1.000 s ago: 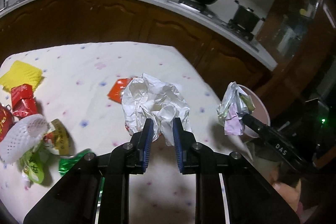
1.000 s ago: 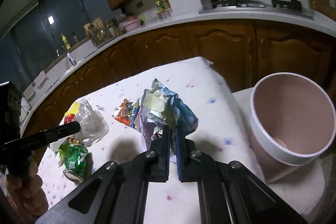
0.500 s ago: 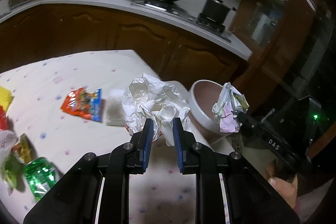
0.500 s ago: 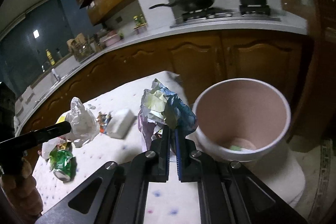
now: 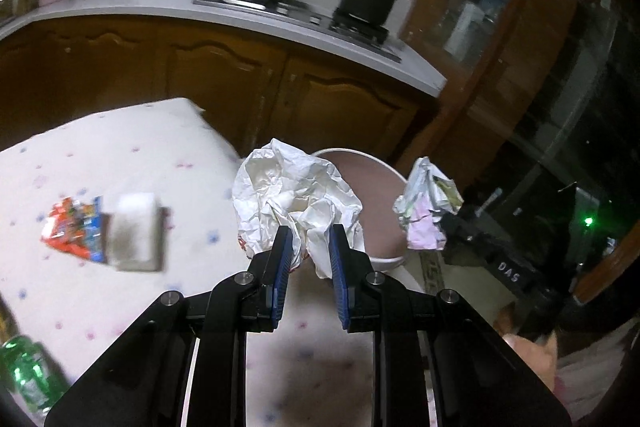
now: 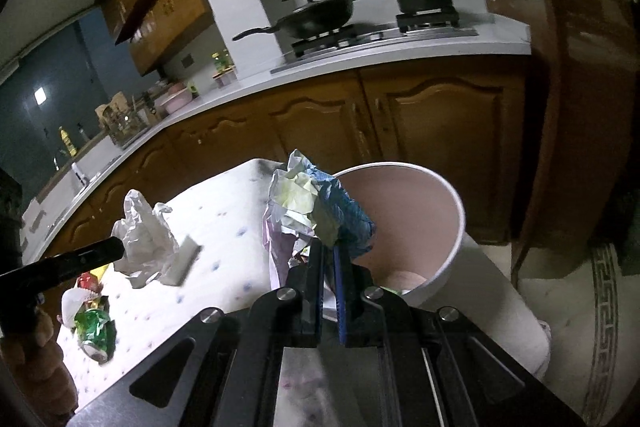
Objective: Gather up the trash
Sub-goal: 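Carry paper and foil wrapper over the pink bin and open both tools, then move both open tools back over the table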
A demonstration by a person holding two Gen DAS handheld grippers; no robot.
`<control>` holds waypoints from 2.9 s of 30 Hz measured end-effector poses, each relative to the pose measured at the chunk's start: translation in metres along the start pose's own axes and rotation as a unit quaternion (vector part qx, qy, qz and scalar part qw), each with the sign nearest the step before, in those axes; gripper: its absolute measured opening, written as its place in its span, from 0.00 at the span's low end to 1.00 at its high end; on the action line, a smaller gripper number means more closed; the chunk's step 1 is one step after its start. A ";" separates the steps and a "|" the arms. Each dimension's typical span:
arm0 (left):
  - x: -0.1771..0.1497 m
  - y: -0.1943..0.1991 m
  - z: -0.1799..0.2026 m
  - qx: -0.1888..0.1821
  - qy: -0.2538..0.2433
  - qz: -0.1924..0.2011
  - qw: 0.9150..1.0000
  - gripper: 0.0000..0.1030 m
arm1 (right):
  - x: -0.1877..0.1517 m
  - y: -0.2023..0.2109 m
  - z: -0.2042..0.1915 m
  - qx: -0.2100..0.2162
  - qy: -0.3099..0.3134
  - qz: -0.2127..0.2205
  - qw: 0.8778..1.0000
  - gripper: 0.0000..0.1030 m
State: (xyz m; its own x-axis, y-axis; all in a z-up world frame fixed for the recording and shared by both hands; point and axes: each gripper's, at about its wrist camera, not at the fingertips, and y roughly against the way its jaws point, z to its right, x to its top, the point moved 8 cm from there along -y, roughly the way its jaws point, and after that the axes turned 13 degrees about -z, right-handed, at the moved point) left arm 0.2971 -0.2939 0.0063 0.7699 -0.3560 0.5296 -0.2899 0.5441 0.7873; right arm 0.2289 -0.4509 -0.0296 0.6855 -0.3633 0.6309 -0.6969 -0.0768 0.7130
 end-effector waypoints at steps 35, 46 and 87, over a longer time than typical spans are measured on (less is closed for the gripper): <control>0.034 -0.120 0.042 0.003 -0.019 -0.080 0.997 0.39 | 0.015 -0.043 0.075 0.001 -0.065 -0.038 0.997 0.30; 0.016 -0.089 0.027 0.014 -0.003 -0.060 0.998 0.47 | 0.014 -0.025 0.058 0.008 -0.058 -0.022 0.998 0.51; -0.143 0.104 -0.153 0.141 0.136 0.085 0.977 0.77 | -0.074 -0.038 -0.150 0.093 0.074 -0.051 0.992 0.89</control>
State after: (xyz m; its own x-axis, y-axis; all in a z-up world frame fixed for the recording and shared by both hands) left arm 0.2438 -0.0706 -0.0353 0.8083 -0.0431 0.5872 -0.5423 0.3338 0.7710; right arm 0.2368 -0.2819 -0.0574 0.7679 -0.2054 0.6067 -0.6401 -0.2817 0.7148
